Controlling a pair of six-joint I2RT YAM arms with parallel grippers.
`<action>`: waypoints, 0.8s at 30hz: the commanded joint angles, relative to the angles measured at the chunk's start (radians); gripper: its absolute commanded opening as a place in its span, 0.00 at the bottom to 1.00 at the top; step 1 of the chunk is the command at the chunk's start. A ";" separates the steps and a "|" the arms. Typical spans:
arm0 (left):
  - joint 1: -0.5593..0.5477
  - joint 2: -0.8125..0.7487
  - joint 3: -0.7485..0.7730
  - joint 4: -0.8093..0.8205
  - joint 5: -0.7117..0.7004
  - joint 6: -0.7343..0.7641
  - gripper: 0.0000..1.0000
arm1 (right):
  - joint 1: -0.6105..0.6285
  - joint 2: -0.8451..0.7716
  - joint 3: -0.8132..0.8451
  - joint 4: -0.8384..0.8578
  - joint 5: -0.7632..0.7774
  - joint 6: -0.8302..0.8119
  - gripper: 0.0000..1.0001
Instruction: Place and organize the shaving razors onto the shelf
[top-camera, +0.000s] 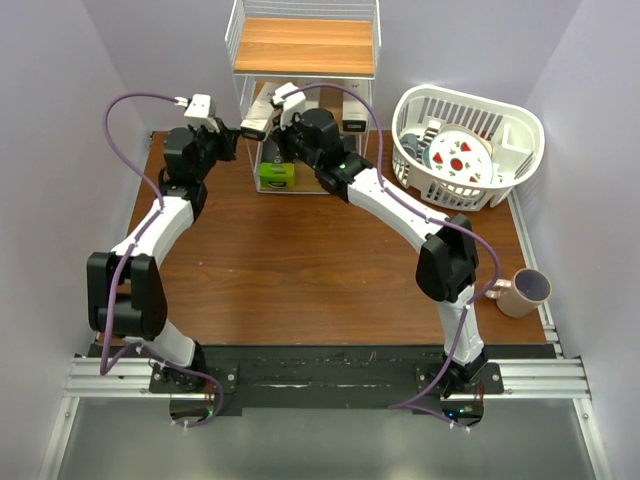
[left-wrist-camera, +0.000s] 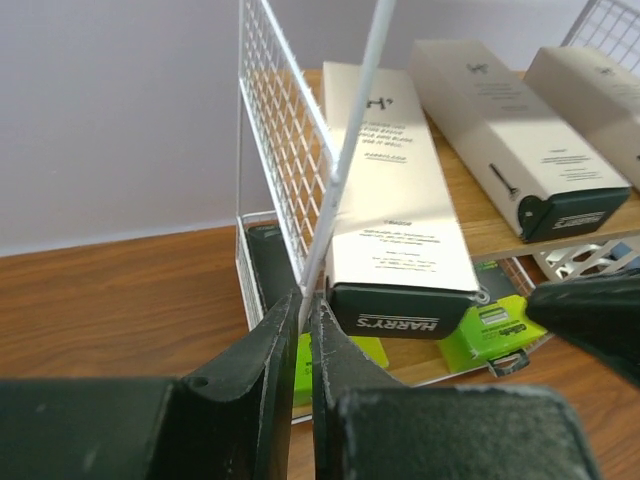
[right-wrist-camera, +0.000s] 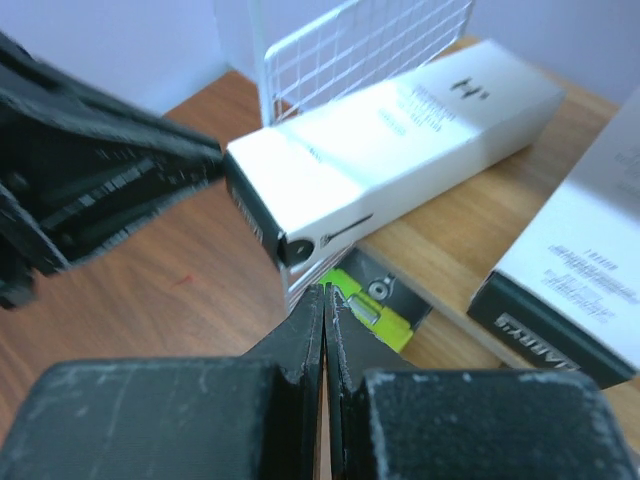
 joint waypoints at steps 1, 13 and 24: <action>0.004 0.041 0.061 0.029 -0.030 0.023 0.15 | 0.004 0.021 0.066 0.083 0.066 -0.034 0.00; 0.002 0.095 0.115 0.057 0.033 -0.027 0.16 | 0.011 0.116 0.143 0.121 0.156 -0.072 0.02; -0.006 0.088 0.116 0.035 0.085 -0.063 0.16 | 0.014 0.185 0.233 0.146 0.160 -0.078 0.06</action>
